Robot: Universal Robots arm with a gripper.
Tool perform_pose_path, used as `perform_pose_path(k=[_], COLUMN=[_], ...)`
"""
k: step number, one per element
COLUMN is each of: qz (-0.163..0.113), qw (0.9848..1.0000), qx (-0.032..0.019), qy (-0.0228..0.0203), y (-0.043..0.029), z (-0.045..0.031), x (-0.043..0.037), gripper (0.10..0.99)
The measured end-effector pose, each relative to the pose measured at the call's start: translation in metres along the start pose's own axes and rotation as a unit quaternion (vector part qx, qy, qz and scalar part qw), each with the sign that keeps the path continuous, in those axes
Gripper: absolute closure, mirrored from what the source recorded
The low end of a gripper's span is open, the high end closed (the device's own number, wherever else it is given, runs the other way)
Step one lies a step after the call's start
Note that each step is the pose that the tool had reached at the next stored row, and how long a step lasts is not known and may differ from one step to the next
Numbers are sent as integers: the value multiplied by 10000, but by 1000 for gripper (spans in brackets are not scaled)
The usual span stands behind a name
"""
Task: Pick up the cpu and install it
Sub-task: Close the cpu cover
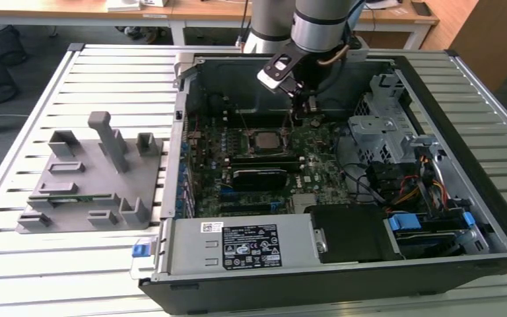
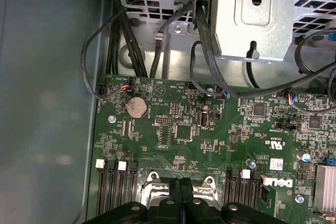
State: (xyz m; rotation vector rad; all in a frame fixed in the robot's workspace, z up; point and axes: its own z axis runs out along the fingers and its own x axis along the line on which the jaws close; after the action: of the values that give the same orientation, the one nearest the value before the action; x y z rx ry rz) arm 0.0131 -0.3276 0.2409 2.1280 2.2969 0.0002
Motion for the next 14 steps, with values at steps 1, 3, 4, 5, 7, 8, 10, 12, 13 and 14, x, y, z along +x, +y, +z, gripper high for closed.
perform_pose_path(k=[1, 3, 4, 5, 7, 8, 10, 12, 13, 14], qz=[0, 0, 0, 0, 0, 0, 0, 0, 0, 0], qw=[10000, 10000, 10000, 10000, 10000, 10000, 10000, 10000, 10000, 10000], qx=[0, 0, 0, 0, 0, 0, 1, 0, 0, 0], qy=[0, 0, 0, 0, -1, 0, -1, -1, -1, -1], y=[-7, -25, -33, -38, -48, -53, -62, -73, -81, -94], z=[0, 0, -1, -1, -1, 0, 0, 1, 1, 2], x=[1, 2, 2, 3, 4, 4, 5, 6, 6, 7], gripper=[980, 980, 980, 980, 980, 980, 980, 980, 980, 980])
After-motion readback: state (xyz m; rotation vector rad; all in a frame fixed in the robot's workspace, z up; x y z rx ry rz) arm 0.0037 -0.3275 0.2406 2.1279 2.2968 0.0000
